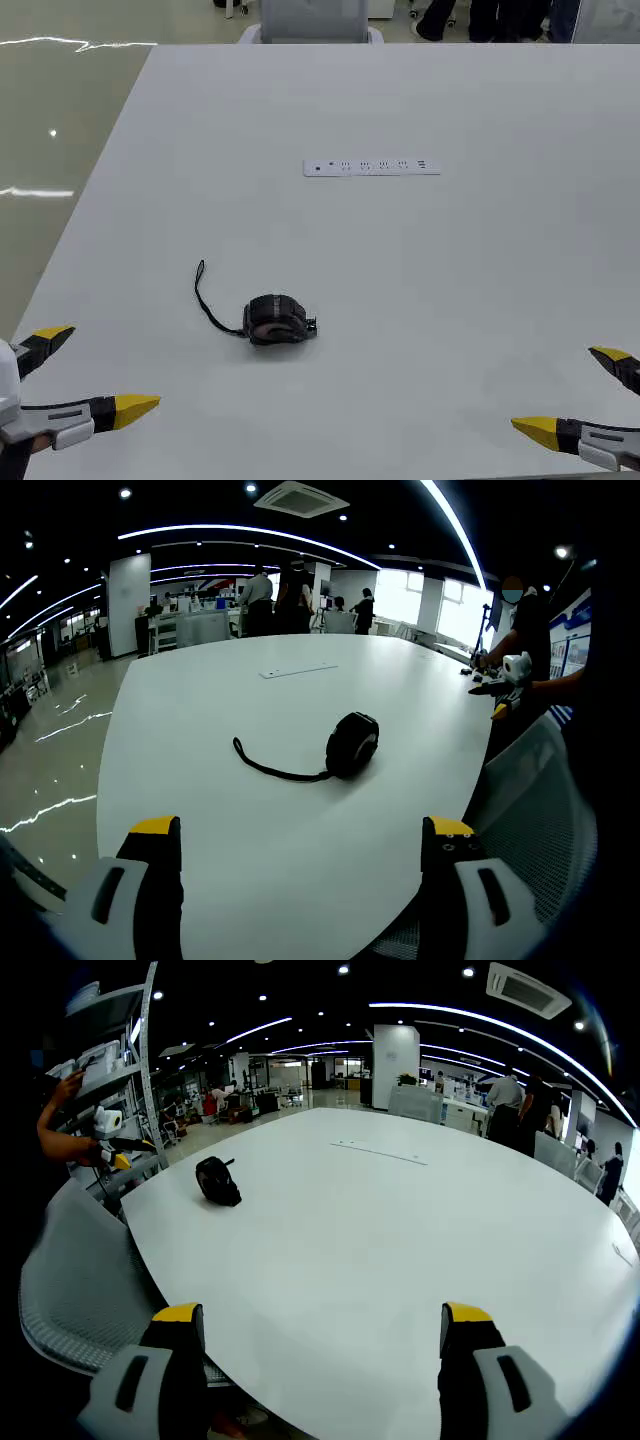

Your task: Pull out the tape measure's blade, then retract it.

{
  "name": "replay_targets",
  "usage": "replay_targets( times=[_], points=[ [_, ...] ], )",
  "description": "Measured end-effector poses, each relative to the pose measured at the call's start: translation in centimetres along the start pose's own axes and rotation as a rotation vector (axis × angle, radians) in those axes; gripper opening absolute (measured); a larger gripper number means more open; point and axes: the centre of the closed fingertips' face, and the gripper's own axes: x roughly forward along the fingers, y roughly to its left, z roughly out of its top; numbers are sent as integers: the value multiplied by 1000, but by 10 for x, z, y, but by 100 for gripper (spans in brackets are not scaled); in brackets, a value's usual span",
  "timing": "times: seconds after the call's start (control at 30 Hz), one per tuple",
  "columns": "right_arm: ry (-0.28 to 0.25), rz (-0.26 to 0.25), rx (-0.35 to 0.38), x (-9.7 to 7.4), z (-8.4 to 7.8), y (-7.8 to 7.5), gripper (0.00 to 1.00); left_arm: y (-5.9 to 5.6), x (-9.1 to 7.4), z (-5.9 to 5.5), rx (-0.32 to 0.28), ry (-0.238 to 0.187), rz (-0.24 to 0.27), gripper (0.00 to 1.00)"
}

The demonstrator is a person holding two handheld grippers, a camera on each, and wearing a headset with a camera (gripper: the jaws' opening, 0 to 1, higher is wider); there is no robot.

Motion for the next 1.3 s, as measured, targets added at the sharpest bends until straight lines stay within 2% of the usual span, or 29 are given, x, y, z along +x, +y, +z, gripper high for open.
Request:
replay_targets(
  times=[0.07, 0.1, 0.2, 0.27, 0.37, 0.4, 0.47, 0.5, 0.53, 0.57, 0.63, 0.77, 0.83, 0.87, 0.9, 0.93, 1.03, 1.3],
  points=[
    [-12, -1, -11, -1, -1, 1, 100, -1, -2, 3, 17, -54, 10, 99],
    [-35, -1, -12, 0, 1, 2, 100, -1, -1, 6, 8, -102, 12, 97],
    [-70, 1, -10, 6, 3, 2, 100, -2, 0, 10, 2, -160, 16, 98],
    [-77, 6, 5, 10, 5, 4, 100, -4, 3, 11, -25, -158, 9, 99],
    [-101, 12, 6, 19, 11, 8, 100, -10, 10, 12, 15, -151, 4, 99],
    [-115, 10, -7, 21, 14, 9, 100, -12, 11, 12, 28, -157, -1, 99],
    [-180, 3, -43, 28, 14, 8, 100, -16, 15, 8, 44, -183, -8, 99],
    [-180, 2, -41, 31, 9, 8, 100, -16, 19, 3, 35, -177, -9, 99],
    [-161, 3, -37, 36, 2, 9, 100, -17, 23, -5, 15, -147, -13, 99],
    [-150, 1, -35, 38, 0, 10, 100, -17, 24, -8, 10, -143, -9, 98],
    [-165, 12, -36, 39, 5, 15, 100, -16, 25, -5, 13, -162, 2, 98],
    [-169, 31, -43, 41, 14, 20, 100, -17, 27, 1, 19, -169, -1, 99],
    [-133, 46, -36, 43, 9, 21, 100, -17, 29, 1, 26, -153, -1, 99],
    [-99, 44, -35, 44, 4, 20, 100, -16, 30, -2, 28, -130, 3, 99],
    [-91, 39, -45, 45, 3, 19, 100, -15, 31, -3, 25, -116, 3, 99],
    [-94, 40, -51, 45, 3, 19, 100, -15, 31, -5, 23, -104, 3, 99],
    [-97, 34, -47, 44, 4, 17, 100, -14, 30, -4, 33, -109, 3, 99],
    [-86, 25, -49, 41, 1, 12, 99, -12, 33, -9, 45, -87, -9, 99]
  ],
)
